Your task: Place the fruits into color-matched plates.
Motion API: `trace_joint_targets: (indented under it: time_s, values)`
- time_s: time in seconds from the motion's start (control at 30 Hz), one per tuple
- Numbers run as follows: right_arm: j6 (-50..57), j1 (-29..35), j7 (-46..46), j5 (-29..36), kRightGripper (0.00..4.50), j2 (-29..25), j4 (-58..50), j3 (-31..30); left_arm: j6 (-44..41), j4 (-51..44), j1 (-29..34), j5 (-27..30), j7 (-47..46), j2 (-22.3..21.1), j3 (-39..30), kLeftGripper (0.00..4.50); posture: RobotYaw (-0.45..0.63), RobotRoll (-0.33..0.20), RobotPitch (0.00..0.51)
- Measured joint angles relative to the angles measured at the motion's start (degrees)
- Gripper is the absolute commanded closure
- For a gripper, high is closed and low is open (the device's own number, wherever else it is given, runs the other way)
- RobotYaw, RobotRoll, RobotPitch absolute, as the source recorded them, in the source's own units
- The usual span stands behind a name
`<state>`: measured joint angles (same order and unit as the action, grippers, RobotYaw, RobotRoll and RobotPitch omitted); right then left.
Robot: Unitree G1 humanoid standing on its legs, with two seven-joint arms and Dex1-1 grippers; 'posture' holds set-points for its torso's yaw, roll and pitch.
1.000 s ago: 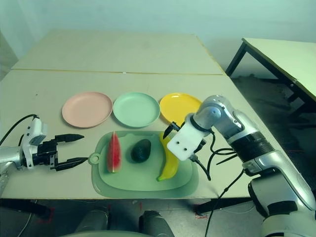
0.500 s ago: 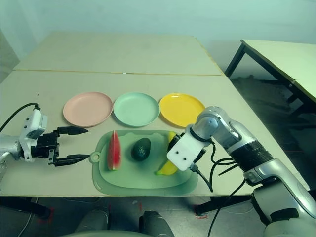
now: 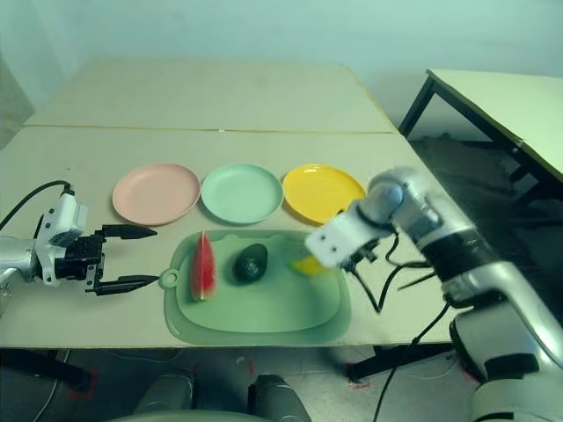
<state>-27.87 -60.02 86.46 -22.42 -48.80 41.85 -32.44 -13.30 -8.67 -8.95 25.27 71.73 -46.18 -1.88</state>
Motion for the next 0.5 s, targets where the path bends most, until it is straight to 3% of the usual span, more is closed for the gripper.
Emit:
trace_joint_targets:
  time_s: [0.2,0.5]
  values:
    - [-1.4,-10.6,-14.4,-7.6,2.84,7.7,20.8,-0.5,0.1,0.1,0.3,0.0,-0.6,-0.1,-0.3,0.00,0.14,0.000,0.042]
    - [-0.1,-11.6,-30.3,-13.8,2.84,13.4,32.0,-1.0,0.3,-0.3,1.7,0.1,-2.8,0.0,-1.9,0.00,0.17,0.000,0.049]
